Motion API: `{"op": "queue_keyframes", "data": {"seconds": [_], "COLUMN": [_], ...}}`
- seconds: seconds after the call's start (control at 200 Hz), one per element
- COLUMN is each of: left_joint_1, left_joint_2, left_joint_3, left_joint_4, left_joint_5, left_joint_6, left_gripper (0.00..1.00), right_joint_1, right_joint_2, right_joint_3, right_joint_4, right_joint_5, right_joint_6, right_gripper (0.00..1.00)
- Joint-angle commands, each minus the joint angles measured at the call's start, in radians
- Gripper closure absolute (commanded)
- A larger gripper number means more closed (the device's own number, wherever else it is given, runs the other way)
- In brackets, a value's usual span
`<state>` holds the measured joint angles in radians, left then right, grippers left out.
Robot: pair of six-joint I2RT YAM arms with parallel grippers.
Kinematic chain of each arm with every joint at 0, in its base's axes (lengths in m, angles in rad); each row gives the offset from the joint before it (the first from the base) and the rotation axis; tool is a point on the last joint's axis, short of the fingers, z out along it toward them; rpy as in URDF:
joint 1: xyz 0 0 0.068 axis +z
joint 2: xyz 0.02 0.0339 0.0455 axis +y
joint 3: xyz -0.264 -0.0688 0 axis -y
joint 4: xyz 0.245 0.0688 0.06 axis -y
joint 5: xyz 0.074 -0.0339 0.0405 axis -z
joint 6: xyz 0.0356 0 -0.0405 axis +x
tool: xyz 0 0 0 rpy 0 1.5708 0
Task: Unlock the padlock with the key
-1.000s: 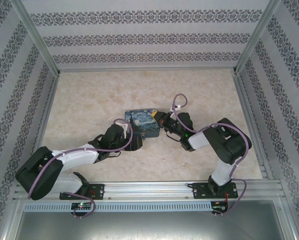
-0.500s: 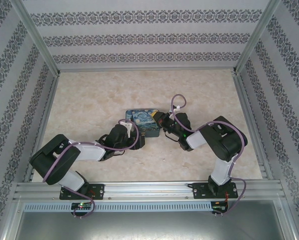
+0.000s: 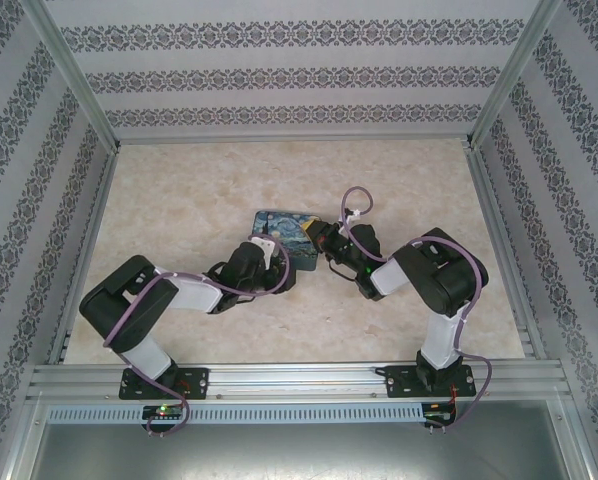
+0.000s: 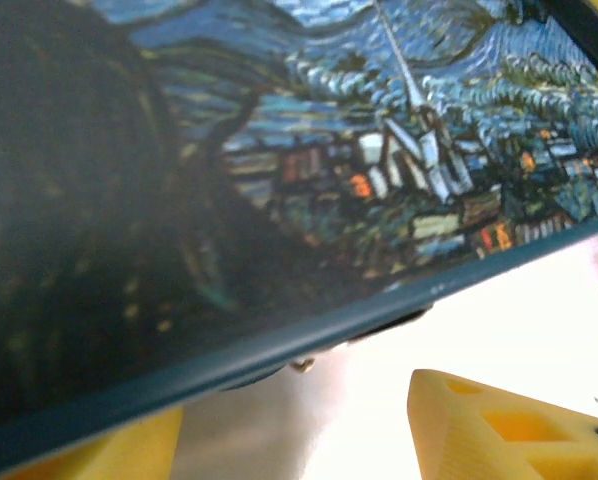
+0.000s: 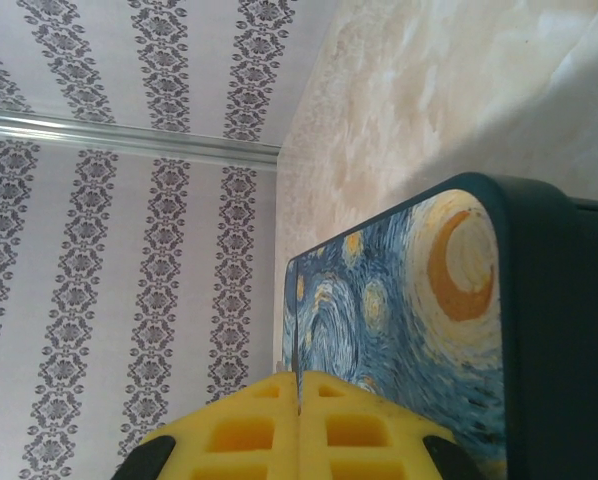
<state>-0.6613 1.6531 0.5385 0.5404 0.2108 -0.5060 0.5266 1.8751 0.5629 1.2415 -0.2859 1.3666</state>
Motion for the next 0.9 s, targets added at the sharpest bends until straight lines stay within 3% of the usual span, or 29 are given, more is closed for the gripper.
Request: {"op": "queue_keyframes", "data": {"seconds": [0.0, 0.42, 0.635, 0.894], "left_joint_1": [-0.012, -0.017, -0.017, -0.017], "left_joint_2": [0.063, 0.004, 0.059, 0.075], "left_joint_3": [0.026, 0.002, 0.064, 0.127], "left_joint_4": [0.027, -0.01, -0.022, -0.016], "left_joint_5": [-0.064, -0.361, -0.261, -0.01], "left_joint_6": [0.056, 0.158, 0.173, 0.133], "left_gripper": [0.4, 0.39, 0.39, 0.39], "right_joint_1": [-0.011, -0.02, -0.022, -0.024], "right_joint_2": [0.024, 0.024, 0.041, 0.041], "right_joint_3": [-0.004, -0.012, -0.012, -0.017], "right_joint_4": [0.006, 0.009, 0.015, 0.01], "right_joint_5": [-0.008, -0.015, -0.014, -0.015], "right_joint_6": [0.003, 0.003, 0.008, 0.003], "right_gripper": [1.0, 1.0, 1.0, 1.0]}}
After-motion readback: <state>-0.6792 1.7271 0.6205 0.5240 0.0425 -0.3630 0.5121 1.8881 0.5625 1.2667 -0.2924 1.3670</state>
